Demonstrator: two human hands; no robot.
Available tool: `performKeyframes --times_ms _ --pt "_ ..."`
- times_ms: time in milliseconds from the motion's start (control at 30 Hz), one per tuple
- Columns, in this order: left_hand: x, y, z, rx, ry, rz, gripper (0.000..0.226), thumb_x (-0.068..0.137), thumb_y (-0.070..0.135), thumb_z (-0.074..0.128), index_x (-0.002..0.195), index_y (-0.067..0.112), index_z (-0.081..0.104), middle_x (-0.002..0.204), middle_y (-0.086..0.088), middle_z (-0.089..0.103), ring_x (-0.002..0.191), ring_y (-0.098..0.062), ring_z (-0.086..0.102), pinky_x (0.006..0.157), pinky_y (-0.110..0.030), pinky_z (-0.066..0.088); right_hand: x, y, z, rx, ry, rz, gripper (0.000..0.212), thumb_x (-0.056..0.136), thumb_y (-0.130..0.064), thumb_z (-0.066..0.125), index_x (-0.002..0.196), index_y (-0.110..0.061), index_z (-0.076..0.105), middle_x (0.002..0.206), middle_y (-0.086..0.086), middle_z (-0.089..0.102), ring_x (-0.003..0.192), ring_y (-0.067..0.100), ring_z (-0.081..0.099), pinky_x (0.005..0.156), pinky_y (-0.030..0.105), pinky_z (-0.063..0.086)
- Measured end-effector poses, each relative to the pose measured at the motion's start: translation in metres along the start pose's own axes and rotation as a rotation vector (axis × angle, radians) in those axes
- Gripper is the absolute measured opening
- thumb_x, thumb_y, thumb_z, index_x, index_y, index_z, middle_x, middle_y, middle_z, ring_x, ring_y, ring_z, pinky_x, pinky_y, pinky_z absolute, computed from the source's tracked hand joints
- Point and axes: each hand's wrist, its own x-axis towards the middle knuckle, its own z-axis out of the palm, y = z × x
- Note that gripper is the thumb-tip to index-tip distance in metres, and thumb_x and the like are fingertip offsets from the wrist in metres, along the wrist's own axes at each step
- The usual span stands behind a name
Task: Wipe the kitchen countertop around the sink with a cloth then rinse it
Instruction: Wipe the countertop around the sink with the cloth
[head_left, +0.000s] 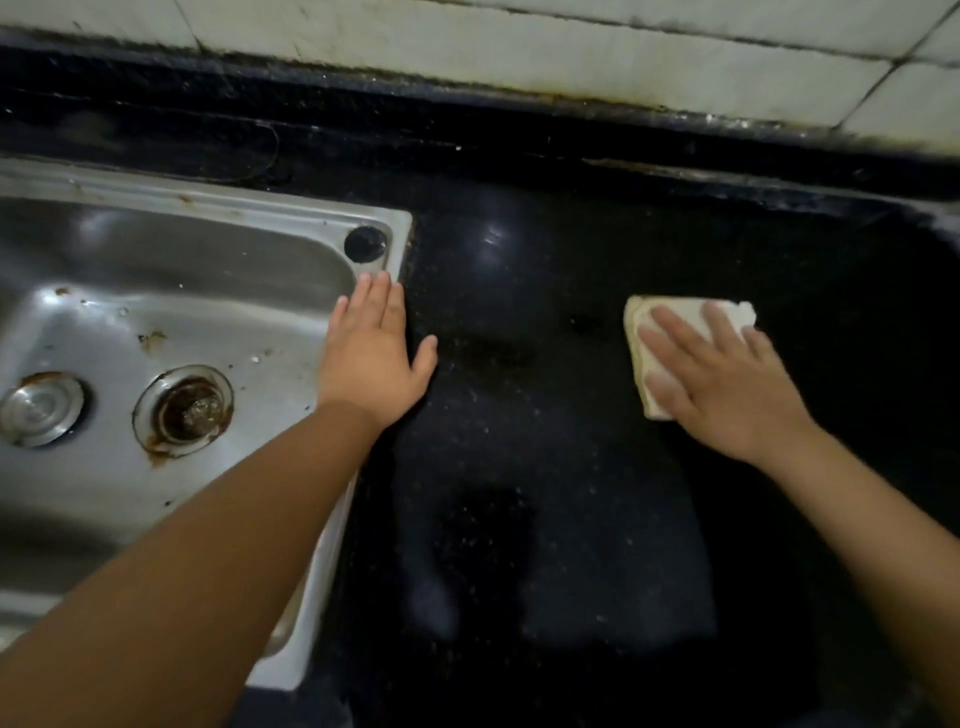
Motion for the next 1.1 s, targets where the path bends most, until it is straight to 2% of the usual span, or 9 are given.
performKeyframes --times_ms 67,233,400,533,600,700,867,1000,1100 --pt "-0.002 0.002 -0.001 0.018 0.021 0.018 0.061 0.096 0.035 0.034 0.144 0.003 0.015 0.155 -0.011 0.009 0.143 -0.021 0.001 0.114 -0.034 -0.002 0.018 0.004 -0.002 0.068 -0.05 0.147 0.054 0.096 -0.049 0.013 0.147 -0.037 0.002 0.157 -0.013 -0.005 0.144 0.028 -0.009 0.114 0.05 0.001" --pt "-0.006 -0.002 -0.011 0.048 0.021 0.071 0.06 0.094 0.034 0.039 0.144 0.008 0.02 0.155 -0.011 0.01 0.143 -0.021 0.003 0.113 -0.039 0.0 0.007 -0.069 0.0 0.095 -0.034 0.102 0.054 0.097 -0.046 0.016 0.147 -0.034 -0.001 0.157 -0.008 -0.009 0.142 0.035 -0.013 0.11 0.059 -0.008" --pt "-0.051 0.002 -0.011 0.035 -0.051 0.262 0.059 0.087 0.036 0.031 0.135 0.003 0.041 0.147 -0.018 0.03 0.139 -0.03 0.021 0.111 -0.047 0.013 -0.087 -0.165 0.04 0.139 0.173 -0.126 0.057 0.081 -0.047 0.026 0.128 -0.031 0.053 0.138 -0.003 0.051 0.131 0.039 0.037 0.106 0.057 0.01" --pt "-0.107 0.003 0.0 0.028 -0.06 0.431 0.054 0.084 0.033 0.032 0.117 0.001 0.059 0.126 -0.023 0.055 0.119 -0.042 0.049 0.093 -0.058 0.036 -0.182 -0.165 0.075 0.151 0.125 -0.168 0.052 0.085 -0.05 0.033 0.134 -0.035 0.039 0.145 -0.008 0.038 0.136 0.033 0.022 0.106 0.053 0.009" --pt "-0.131 -0.004 0.0 0.02 -0.029 0.446 0.051 0.084 0.031 0.033 0.115 0.002 0.061 0.123 -0.023 0.058 0.115 -0.042 0.052 0.09 -0.057 0.037 -0.213 -0.135 0.087 0.126 0.088 -0.049 0.048 0.095 -0.049 0.016 0.141 -0.038 0.026 0.149 -0.007 0.031 0.14 0.03 0.013 0.105 0.053 0.014" --pt "-0.164 -0.029 -0.008 -0.048 -0.021 0.392 0.052 0.085 0.032 0.032 0.119 0.003 0.059 0.127 -0.022 0.055 0.119 -0.042 0.048 0.094 -0.054 0.03 -0.228 -0.107 0.079 0.169 0.012 0.304 0.061 0.095 -0.052 -0.001 0.136 -0.028 0.037 0.14 0.001 0.048 0.133 0.031 0.025 0.1 0.056 0.022" --pt "-0.227 -0.093 -0.018 -0.101 0.007 0.28 0.054 0.087 0.032 0.029 0.123 0.002 0.054 0.13 -0.024 0.05 0.125 -0.035 0.034 0.096 -0.056 0.028 -0.215 -0.167 0.066 0.258 0.015 0.611 0.074 0.077 -0.051 -0.014 0.147 -0.032 0.001 0.157 -0.007 -0.003 0.144 0.029 -0.007 0.111 0.052 -0.01" --pt "-0.268 -0.155 -0.019 -0.098 0.017 0.138 0.056 0.088 0.033 0.026 0.125 -0.001 0.051 0.133 -0.023 0.048 0.126 -0.03 0.033 0.097 -0.056 0.03 -0.201 -0.268 0.064 0.222 0.177 0.497 0.074 0.096 -0.045 -0.005 0.126 -0.019 0.057 0.132 0.006 0.057 0.119 0.042 0.052 0.1 0.055 0.012" --pt "-0.284 -0.195 -0.021 -0.09 0.024 0.058 0.059 0.087 0.036 0.026 0.124 -0.002 0.052 0.133 -0.022 0.049 0.126 -0.036 0.039 0.096 -0.058 0.031 -0.184 -0.338 0.056 0.298 0.201 0.449 0.062 0.097 -0.038 0.01 0.118 -0.015 0.064 0.122 0.006 0.064 0.11 0.039 0.06 0.101 0.053 0.014"
